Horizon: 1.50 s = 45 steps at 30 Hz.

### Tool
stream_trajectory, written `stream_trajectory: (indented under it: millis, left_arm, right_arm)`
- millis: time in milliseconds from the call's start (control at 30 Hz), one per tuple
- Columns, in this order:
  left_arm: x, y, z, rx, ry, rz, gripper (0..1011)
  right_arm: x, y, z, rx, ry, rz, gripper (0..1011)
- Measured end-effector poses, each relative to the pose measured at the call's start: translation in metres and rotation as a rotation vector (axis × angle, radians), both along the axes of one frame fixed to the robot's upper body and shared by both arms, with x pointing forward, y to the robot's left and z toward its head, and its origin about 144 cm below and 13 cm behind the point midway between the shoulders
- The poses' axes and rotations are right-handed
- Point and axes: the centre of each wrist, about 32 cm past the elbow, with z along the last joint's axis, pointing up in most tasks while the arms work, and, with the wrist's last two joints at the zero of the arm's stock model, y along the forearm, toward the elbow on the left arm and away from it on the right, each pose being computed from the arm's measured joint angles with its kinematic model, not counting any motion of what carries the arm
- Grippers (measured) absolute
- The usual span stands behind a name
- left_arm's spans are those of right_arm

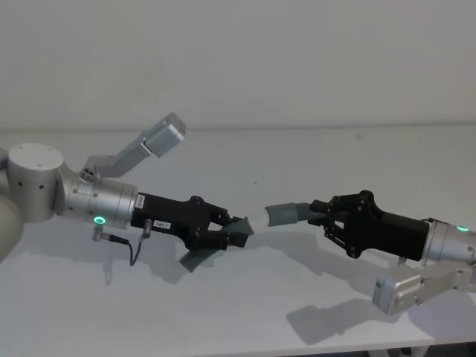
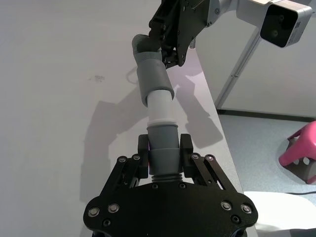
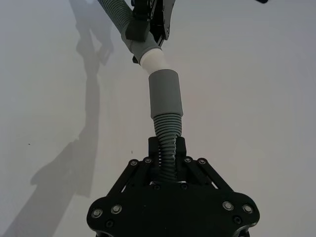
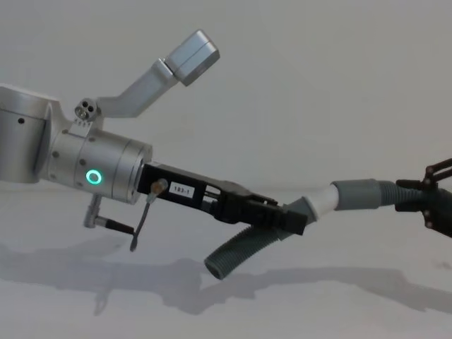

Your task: Use both hands to pick up one end of the pipe from the table, align the ends, and insert them.

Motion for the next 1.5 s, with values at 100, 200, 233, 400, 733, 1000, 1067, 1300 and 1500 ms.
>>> stream_trajectory:
  millis: [100, 200, 233, 400, 733, 1000, 1067, 1300, 1500]
  left_arm:
    - [0.001, 0.001, 0.001, 0.005, 0.001, -0.003, 340]
    - [0.003, 0.001, 0.003, 0.011, 0.002, -0.007, 339]
    - [0.003, 0.001, 0.003, 0.013, 0.003, -0.008, 339]
    - [0.005, 0.001, 0.004, 0.019, 0.005, -0.011, 340]
    - [0.01, -0.005, 0.002, 0.02, 0.008, -0.022, 340]
    - [0.015, -0.008, 0.0, 0.019, 0.011, -0.032, 339]
    - [0.016, -0.009, 0.0, 0.02, 0.012, -0.034, 339]
    - [0.016, -0.01, 0.0, 0.023, 0.01, -0.035, 339]
    - [0.016, -0.011, 0.001, 0.024, 0.008, -0.034, 340]
  right_arm:
    - [0.0, 0.0, 0.0, 0.0, 0.0, 0.0, 157]
    - [0.0, 0.0, 0.0, 0.0, 0.0, 0.0, 156]
    - [0.0, 0.0, 0.0, 0.0, 0.0, 0.0, 156]
    - [0.0, 0.0, 0.0, 0.0, 0.0, 0.0, 157]
    - [0.0, 0.0, 0.0, 0.0, 0.0, 0.0, 156]
    - [0.0, 0.0, 0.0, 0.0, 0.0, 0.0, 157]
    - [0.0, 0.0, 0.0, 0.0, 0.0, 0.0, 156]
    - [0.0, 0.0, 0.0, 0.0, 0.0, 0.0, 156]
    - [0.0, 0.0, 0.0, 0.0, 0.0, 0.0, 156]
